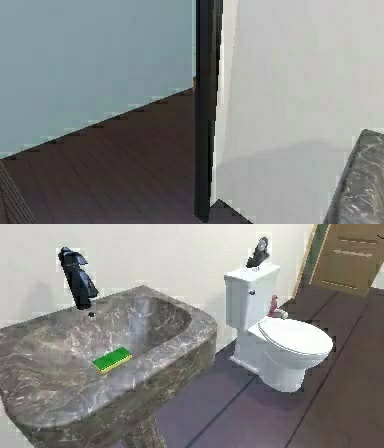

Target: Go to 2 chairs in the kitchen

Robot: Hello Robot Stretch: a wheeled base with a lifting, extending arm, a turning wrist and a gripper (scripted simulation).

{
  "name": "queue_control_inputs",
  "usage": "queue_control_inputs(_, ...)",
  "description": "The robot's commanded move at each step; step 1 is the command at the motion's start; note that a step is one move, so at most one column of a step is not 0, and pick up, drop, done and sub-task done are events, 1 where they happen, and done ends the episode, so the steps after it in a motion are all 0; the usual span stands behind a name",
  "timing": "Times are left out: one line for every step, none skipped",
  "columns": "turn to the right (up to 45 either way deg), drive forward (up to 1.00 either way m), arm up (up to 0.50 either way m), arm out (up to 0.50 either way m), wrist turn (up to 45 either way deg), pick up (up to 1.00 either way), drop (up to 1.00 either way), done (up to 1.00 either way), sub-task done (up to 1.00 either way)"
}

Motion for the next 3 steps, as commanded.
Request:
queue_control_inputs(0.0,0.65,0.00,0.00,0.0,0.00,0.00,0.00,0.00)
queue_control_inputs(-45.0,0.00,0.00,0.00,0.0,0.00,0.00,0.00,0.00)
queue_control_inputs(-12.0,0.00,0.00,0.00,0.0,0.00,0.00,0.00,0.00)
